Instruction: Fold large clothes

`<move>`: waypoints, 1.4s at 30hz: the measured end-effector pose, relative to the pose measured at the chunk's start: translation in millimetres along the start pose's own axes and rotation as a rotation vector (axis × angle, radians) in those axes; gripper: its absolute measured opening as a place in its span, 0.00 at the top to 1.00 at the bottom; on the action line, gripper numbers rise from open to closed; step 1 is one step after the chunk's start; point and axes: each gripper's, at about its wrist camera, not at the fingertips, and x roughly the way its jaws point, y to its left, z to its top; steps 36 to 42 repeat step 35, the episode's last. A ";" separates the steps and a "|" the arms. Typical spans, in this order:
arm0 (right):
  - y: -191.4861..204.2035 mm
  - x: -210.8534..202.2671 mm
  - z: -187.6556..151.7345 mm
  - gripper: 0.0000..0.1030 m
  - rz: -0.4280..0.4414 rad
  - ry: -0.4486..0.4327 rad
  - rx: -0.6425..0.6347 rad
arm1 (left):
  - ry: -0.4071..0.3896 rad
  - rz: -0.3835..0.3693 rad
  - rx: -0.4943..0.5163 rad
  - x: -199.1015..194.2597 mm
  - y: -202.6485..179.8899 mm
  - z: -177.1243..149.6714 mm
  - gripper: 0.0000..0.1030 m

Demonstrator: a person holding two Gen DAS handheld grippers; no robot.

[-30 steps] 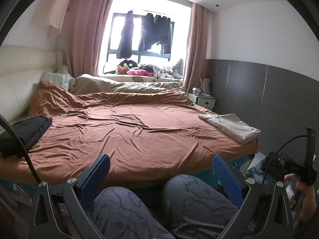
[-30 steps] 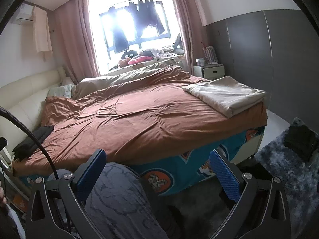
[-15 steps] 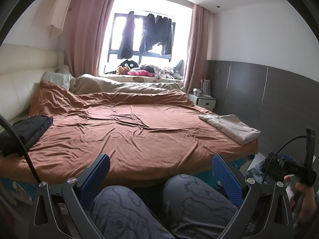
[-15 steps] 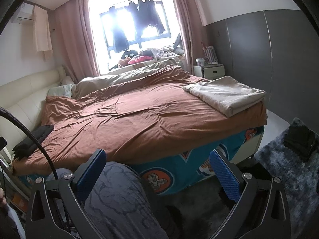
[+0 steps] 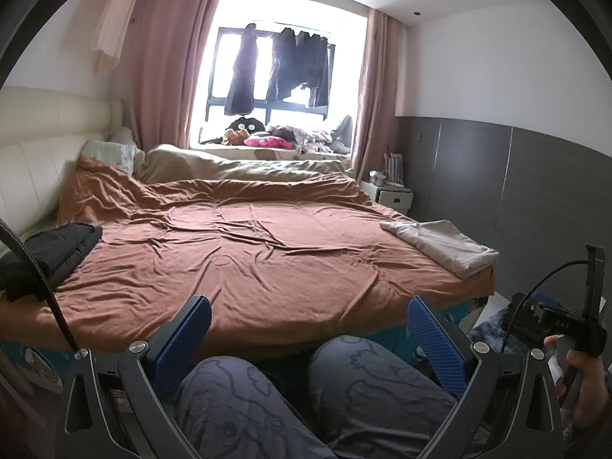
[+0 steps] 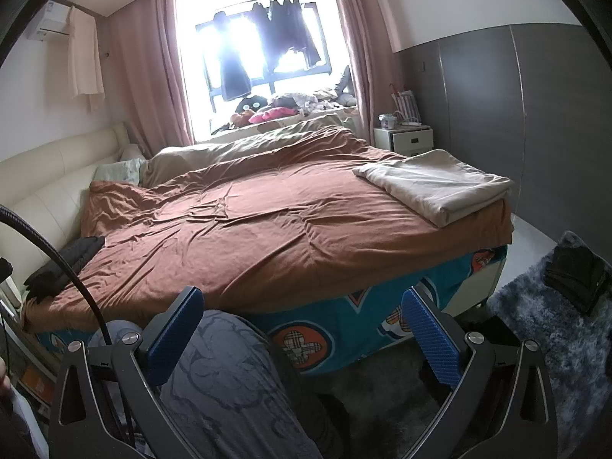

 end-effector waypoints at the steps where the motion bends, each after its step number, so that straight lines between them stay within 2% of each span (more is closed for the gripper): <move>1: -0.4 0.3 0.1 0.00 -0.002 0.001 0.000 | 0.000 0.001 0.001 -0.1 -0.1 -0.2 0.00; 18: -8.2 1.6 2.3 0.00 0.001 0.004 -0.001 | -0.002 -0.005 0.006 -2.7 -3.1 -1.1 0.00; 23: -9.6 1.6 4.3 0.00 0.003 0.007 0.002 | -0.036 -0.014 0.005 -9.8 -4.8 -2.0 0.00; 42: -11.1 0.9 4.0 0.00 0.013 0.008 0.010 | -0.025 -0.008 0.024 -7.9 -8.1 -3.2 0.00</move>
